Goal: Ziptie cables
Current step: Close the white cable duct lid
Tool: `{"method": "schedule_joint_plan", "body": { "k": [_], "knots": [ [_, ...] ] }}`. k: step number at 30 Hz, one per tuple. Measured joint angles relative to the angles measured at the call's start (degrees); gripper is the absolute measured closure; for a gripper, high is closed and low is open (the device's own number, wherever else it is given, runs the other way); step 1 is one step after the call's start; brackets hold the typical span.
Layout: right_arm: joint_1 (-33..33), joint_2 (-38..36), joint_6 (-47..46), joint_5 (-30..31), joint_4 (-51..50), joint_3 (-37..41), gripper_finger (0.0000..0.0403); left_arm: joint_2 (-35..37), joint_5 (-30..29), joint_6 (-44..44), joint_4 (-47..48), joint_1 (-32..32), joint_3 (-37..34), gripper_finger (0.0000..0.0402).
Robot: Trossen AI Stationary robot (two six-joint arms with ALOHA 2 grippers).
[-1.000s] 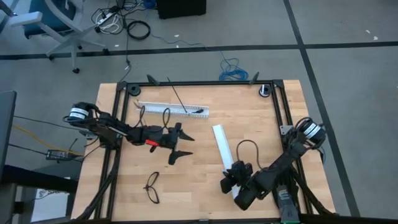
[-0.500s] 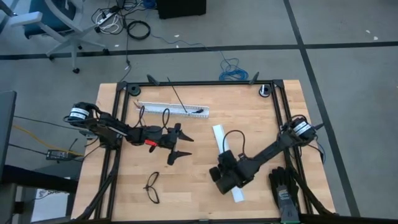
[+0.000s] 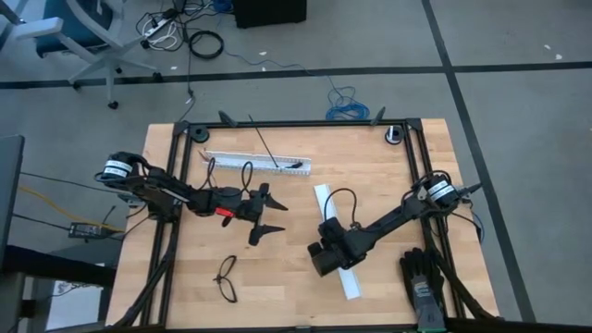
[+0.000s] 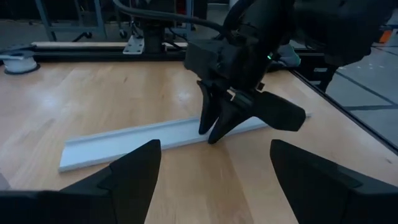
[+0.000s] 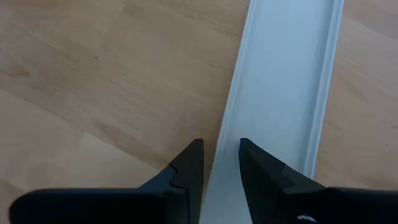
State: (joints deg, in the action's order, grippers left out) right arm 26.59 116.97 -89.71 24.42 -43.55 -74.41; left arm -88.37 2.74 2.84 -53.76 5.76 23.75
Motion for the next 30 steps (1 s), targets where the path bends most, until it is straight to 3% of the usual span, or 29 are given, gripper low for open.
{"method": "schedule_joint_plan", "body": {
  "k": [6, 16, 22, 30],
  "knots": [
    [0.0, -0.9, 0.4, 1.6, 0.2, 0.2, 0.0392, 0.0, -0.1, -2.2, -0.7, 0.0, 0.0, 0.0088],
    [0.8, -4.1, 3.9, 6.8, -0.4, 0.5, 0.0402, 0.0, -0.1, -1.1, -0.8, 0.0, 0.0, 0.0088],
    [2.0, -6.7, 4.5, 11.6, -0.6, 0.5, 0.0402, 0.0, -4.9, -5.2, -1.2, 0.0, 0.0, 0.0088],
    [3.0, -9.4, 6.0, 16.4, -0.7, 0.4, 0.0403, -0.1, -3.3, -6.7, -0.5, 0.0, 0.0, 0.0088]
  ]
}}
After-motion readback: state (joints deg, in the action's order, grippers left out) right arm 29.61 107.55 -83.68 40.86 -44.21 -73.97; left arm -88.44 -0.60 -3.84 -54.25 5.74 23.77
